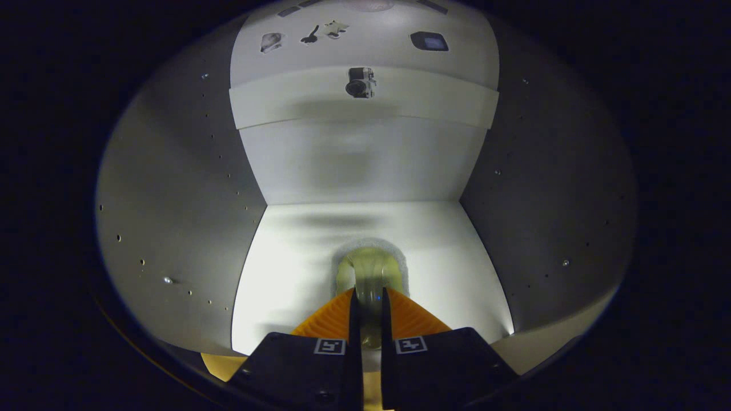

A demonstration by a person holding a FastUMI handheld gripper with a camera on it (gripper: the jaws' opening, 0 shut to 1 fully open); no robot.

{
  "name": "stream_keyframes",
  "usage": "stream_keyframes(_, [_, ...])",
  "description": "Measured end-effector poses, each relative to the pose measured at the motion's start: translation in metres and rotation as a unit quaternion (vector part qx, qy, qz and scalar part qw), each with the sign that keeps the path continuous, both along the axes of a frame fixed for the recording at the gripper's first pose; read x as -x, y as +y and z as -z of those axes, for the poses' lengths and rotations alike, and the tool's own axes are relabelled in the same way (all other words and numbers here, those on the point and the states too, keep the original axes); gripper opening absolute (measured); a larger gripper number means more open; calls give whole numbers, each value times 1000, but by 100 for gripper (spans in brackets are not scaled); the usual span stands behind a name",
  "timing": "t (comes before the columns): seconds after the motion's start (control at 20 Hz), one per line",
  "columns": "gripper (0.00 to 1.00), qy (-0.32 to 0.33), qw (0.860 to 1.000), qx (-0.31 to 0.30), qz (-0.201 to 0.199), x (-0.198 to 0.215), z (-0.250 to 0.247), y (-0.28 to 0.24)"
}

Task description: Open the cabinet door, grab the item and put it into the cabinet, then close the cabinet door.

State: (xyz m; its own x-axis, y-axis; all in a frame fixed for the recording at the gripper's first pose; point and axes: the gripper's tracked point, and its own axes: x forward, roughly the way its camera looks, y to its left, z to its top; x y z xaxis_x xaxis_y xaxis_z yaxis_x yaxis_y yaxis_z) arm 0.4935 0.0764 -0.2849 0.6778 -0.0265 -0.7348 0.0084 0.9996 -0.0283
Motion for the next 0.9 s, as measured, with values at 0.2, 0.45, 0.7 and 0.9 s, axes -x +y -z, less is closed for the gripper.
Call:
stream_keyframes(0.2, [34,-24,1000,-5,-6,-4,-9,0])
stream_keyframes(0.45, [53,-81,997,-7,-15,20,-55,-1])
stream_keyframes(0.7, [62,-183,983,-16,-11,89,-130,-1])
stream_keyframes(0.9, [71,-233,972,-19,-11,153,-164,-3])
